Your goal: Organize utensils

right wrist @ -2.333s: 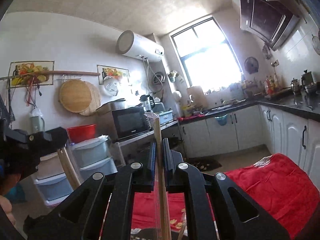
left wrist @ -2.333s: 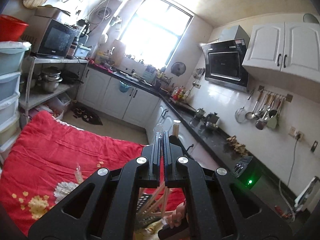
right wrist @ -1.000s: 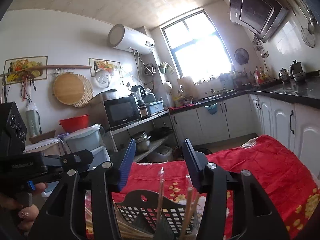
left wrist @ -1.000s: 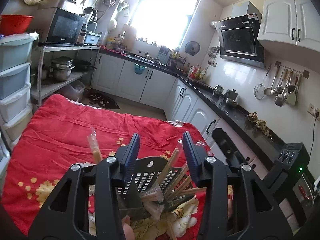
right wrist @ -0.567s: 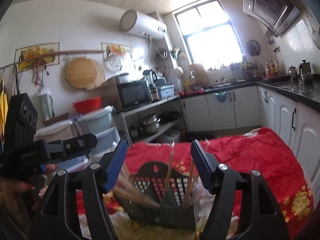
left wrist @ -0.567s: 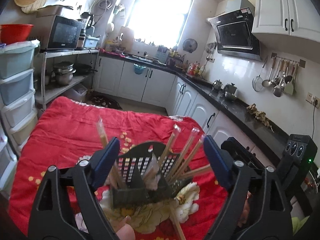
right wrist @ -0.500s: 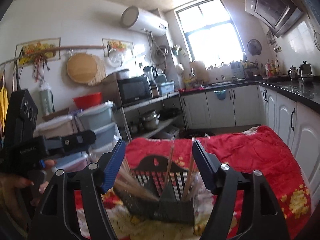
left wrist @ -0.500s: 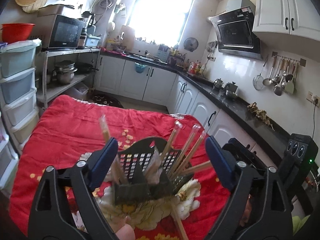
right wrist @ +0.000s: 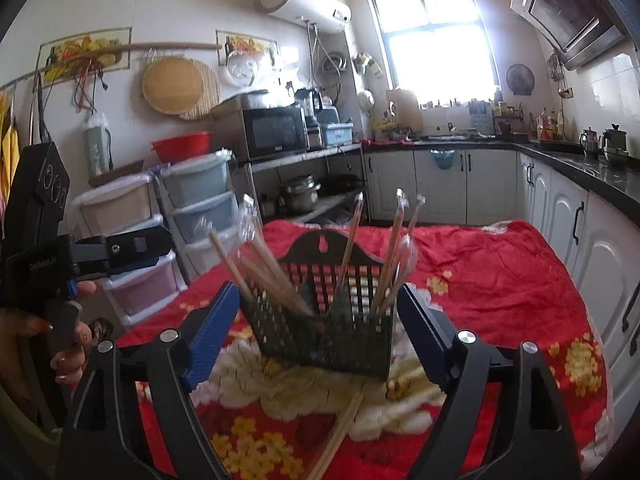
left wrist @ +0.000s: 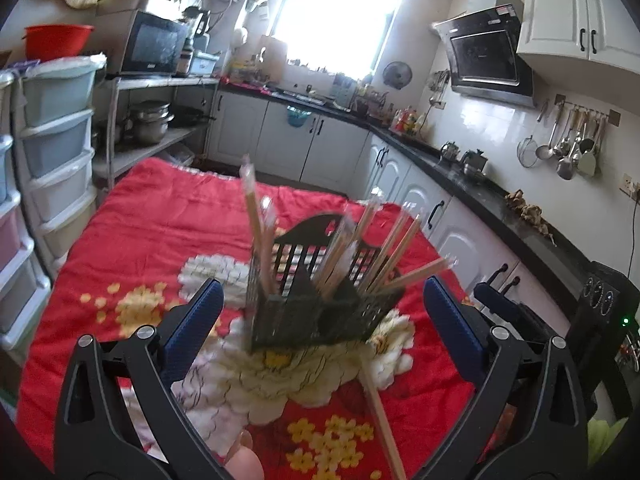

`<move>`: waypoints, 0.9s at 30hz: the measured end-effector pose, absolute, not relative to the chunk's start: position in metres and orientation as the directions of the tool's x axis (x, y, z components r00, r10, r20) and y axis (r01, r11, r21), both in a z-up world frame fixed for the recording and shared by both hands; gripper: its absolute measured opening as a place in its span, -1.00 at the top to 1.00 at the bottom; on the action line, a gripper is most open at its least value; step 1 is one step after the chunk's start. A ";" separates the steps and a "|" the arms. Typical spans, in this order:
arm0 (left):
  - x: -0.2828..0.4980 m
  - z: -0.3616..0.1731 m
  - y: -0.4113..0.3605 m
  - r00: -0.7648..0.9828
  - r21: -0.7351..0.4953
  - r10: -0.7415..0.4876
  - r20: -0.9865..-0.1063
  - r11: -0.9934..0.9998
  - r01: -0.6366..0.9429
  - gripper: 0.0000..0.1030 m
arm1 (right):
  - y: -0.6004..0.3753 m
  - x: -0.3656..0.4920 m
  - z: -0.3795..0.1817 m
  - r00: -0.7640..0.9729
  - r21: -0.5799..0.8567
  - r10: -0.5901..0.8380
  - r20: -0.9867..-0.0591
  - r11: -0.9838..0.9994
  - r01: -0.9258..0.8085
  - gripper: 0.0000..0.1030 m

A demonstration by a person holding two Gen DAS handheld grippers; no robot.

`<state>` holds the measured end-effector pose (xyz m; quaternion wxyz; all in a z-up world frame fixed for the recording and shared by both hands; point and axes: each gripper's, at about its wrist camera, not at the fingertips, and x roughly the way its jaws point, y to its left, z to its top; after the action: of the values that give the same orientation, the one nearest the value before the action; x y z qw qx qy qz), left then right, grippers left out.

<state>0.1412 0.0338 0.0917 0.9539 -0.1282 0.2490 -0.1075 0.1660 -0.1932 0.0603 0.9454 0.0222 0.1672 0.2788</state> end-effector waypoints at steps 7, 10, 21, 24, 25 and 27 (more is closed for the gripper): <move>0.126 0.064 0.040 0.836 -0.306 -0.242 -0.492 0.947 0.094 -0.79 | -0.185 0.145 0.042 0.788 0.076 0.498 -0.363 0.858 -0.508 -0.75; 0.118 0.051 0.041 0.834 -0.310 -0.233 -0.500 0.947 0.079 -0.79 | -0.187 0.139 0.035 0.793 0.067 0.485 -0.370 0.865 -0.498 -0.84; 0.092 0.017 0.030 0.846 -0.260 -0.181 -0.501 0.964 0.053 -0.79 | -0.193 0.116 -0.002 0.819 0.027 0.411 -0.400 0.899 -0.438 -0.87; 0.086 0.014 0.025 0.859 -0.240 -0.165 -0.485 0.970 0.051 -0.79 | -0.193 0.109 -0.008 0.832 0.010 0.402 -0.383 0.902 -0.431 -0.87; 0.083 0.013 0.023 0.864 -0.237 -0.161 -0.476 0.970 0.051 -0.79 | -0.194 0.106 -0.010 0.842 0.003 0.392 -0.371 0.907 -0.421 -0.87; 0.080 0.013 0.021 0.874 -0.234 -0.156 -0.460 0.971 0.050 -0.79 | -0.196 0.101 -0.011 0.856 0.004 0.383 -0.348 0.914 -0.407 -0.87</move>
<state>0.0796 0.0215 0.0126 0.9620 -0.1080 0.2452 -0.0535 0.1012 -0.1964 -0.0114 0.9627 -0.0346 0.1732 0.2049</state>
